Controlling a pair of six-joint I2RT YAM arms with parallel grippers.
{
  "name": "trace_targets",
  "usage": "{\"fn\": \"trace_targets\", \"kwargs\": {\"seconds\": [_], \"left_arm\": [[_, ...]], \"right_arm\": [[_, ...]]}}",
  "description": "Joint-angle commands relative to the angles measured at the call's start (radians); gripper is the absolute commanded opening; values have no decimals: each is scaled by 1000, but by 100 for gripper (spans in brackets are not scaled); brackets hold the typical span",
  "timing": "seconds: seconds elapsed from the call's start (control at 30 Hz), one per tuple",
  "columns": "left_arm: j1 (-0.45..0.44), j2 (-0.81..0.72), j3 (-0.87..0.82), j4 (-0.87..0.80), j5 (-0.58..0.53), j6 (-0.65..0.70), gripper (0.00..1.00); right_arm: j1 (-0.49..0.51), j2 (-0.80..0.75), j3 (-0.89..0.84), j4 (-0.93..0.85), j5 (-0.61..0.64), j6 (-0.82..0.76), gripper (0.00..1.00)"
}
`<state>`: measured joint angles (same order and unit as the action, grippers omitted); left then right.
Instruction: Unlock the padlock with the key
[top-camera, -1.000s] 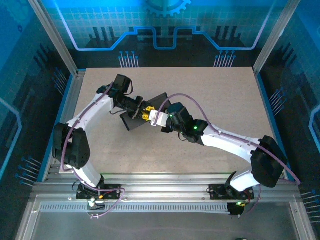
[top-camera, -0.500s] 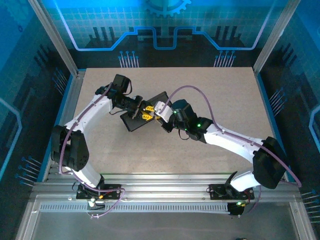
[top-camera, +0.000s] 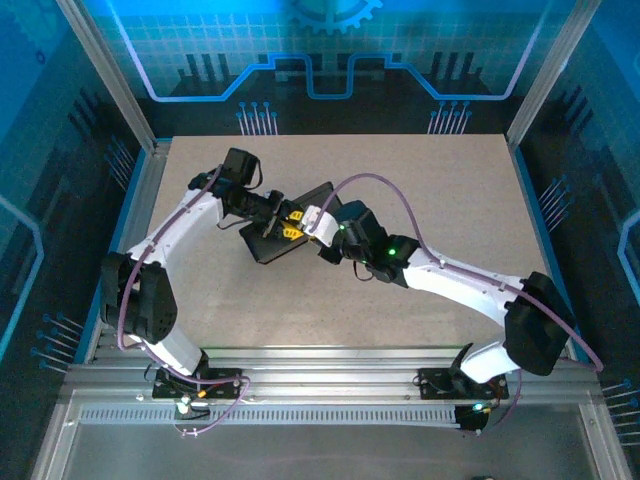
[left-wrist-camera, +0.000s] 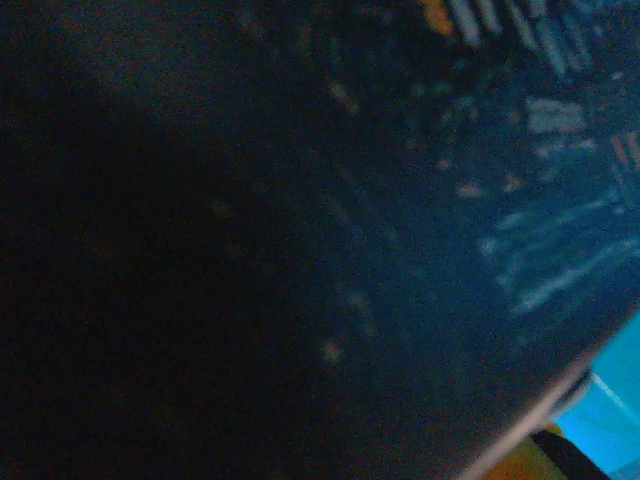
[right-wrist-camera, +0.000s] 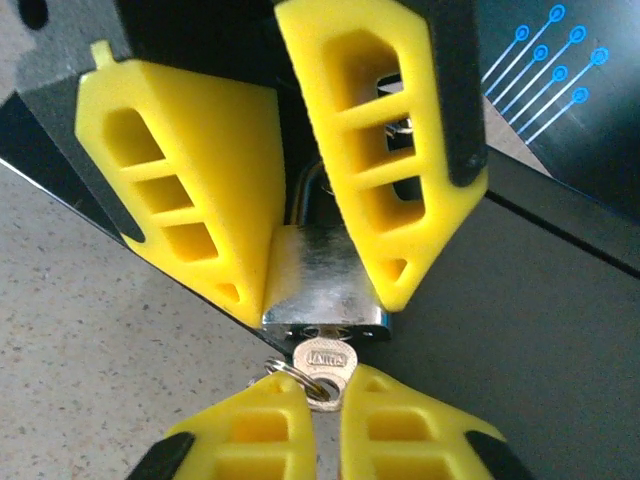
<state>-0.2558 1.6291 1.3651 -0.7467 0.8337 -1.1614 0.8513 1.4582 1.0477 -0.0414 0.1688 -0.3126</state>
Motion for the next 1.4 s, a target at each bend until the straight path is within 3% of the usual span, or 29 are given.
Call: {"fn": "trace_targets", "kwargs": {"seconds": [0.0, 0.13, 0.43, 0.7, 0.9, 1.13, 1.27, 1.37], "left_arm": [[-29, -21, -6, 43, 92, 32, 0], [-30, -18, -8, 39, 80, 42, 0], [-30, -23, -9, 25, 12, 33, 0], [-30, -52, -31, 44, -20, 16, 0], [-30, -52, -38, 43, -33, 25, 0], [-30, -49, -36, 38, -44, 32, 3], [-28, -41, -22, 26, -43, 48, 20], [-27, -42, -9, 25, -39, 56, 20]], "right_arm": [[62, 13, 94, 134, -54, -39, 6], [75, 8, 112, 102, -59, 18, 3], [65, -20, 65, 210, -211, 538, 0], [49, 0, 9, 337, -261, 787, 0], [-19, -7, -31, 456, -343, 1035, 0], [-48, -4, -47, 485, -381, 1161, 0], [-55, -9, -51, 455, -377, 1158, 0], [-73, 2, -57, 443, -392, 1161, 0]]}}
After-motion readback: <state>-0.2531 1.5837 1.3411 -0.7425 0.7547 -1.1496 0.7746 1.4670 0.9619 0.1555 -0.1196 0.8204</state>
